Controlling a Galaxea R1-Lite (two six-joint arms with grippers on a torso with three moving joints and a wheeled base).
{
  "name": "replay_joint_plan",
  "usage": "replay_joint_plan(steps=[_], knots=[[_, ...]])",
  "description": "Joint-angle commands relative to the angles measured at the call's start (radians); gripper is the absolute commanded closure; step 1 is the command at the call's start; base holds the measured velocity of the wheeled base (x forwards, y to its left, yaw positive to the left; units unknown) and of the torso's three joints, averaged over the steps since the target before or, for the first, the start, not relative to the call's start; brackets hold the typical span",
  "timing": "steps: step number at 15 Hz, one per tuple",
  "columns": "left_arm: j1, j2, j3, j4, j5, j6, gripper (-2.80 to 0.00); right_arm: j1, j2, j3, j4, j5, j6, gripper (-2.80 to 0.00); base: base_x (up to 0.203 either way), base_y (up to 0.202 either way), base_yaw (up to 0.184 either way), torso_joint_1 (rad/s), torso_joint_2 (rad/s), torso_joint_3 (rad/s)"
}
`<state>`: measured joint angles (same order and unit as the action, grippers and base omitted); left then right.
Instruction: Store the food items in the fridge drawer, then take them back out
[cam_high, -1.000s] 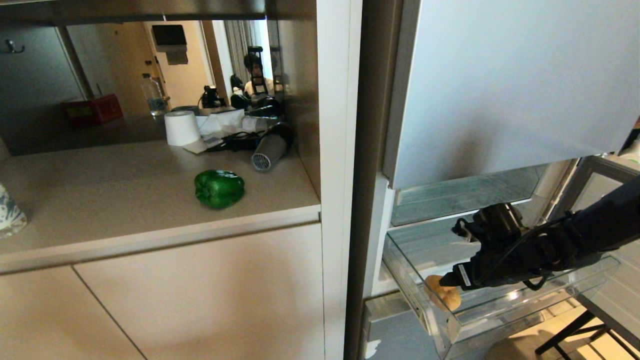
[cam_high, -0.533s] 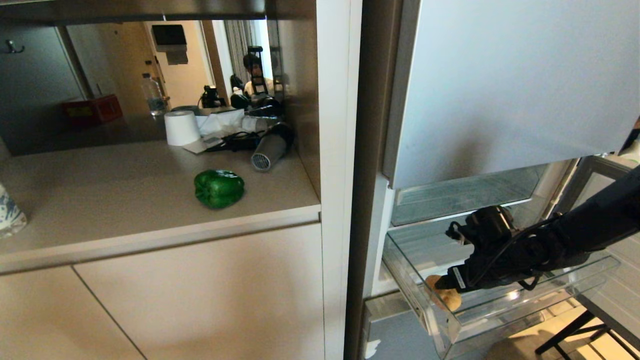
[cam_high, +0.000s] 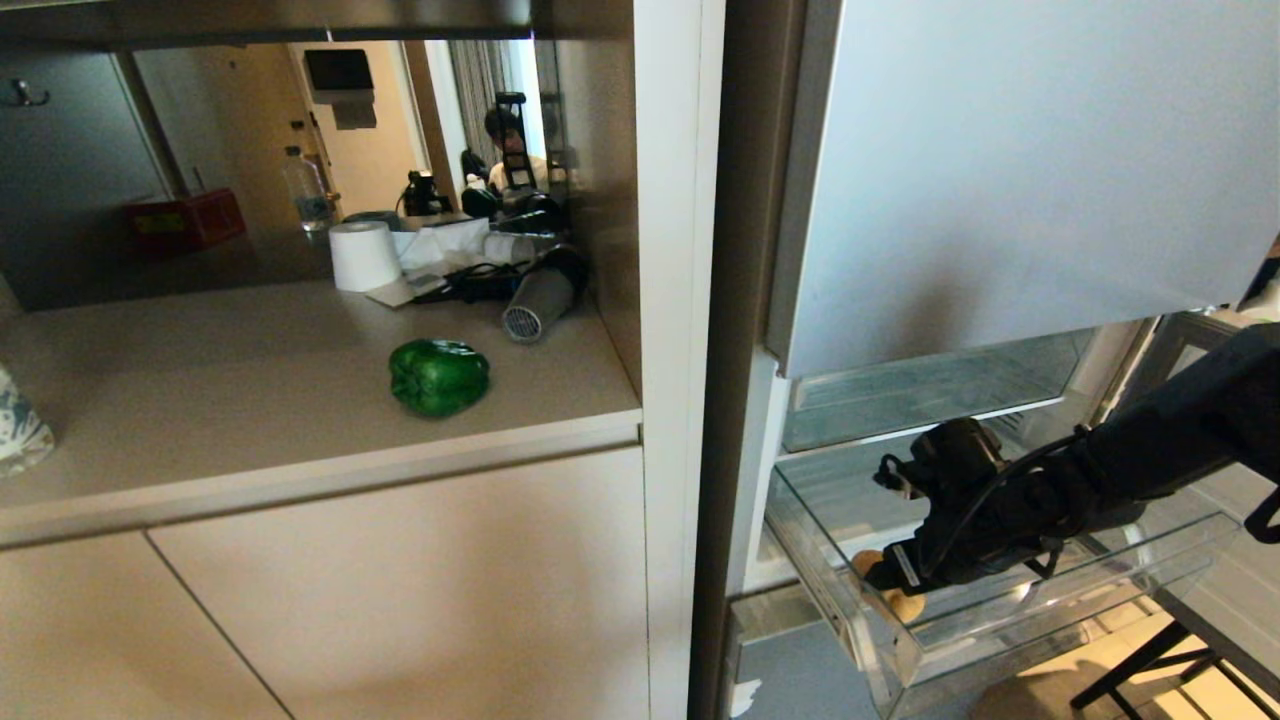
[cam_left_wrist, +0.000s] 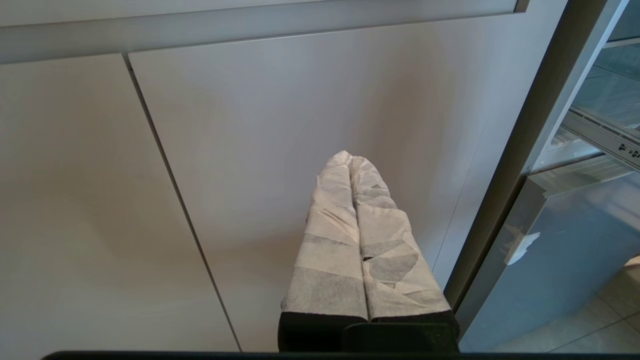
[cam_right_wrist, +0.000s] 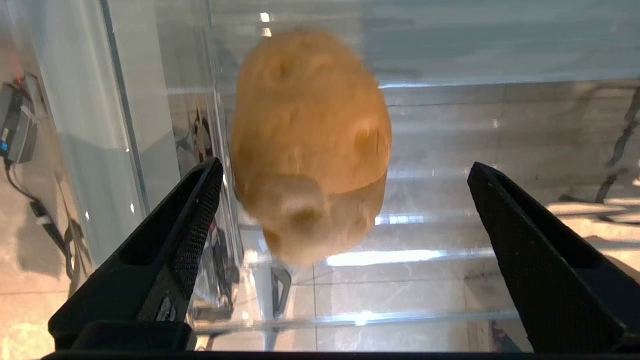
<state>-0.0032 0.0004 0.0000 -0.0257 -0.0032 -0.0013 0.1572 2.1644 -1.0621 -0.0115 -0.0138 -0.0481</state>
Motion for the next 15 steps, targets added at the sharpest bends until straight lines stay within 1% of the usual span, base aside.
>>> replay_joint_plan(steps=[1,8,15], knots=[[0.000,-0.002,0.011,0.000,0.000,0.000,0.00,0.001,0.021,-0.015,0.001,0.000,-0.001,-2.80,0.000,0.000,0.000,0.000,0.00,0.000],[0.000,-0.002,0.009,0.000,0.000,0.000,0.00,0.013,0.057,-0.050,0.024,0.000,-0.003,-2.80,0.000,0.000,0.000,0.000,0.00,0.000],[0.000,-0.002,0.011,0.000,0.000,0.000,0.00,0.022,0.060,-0.049,0.036,-0.002,-0.004,-2.80,0.000,0.000,0.000,0.000,0.00,0.000]])
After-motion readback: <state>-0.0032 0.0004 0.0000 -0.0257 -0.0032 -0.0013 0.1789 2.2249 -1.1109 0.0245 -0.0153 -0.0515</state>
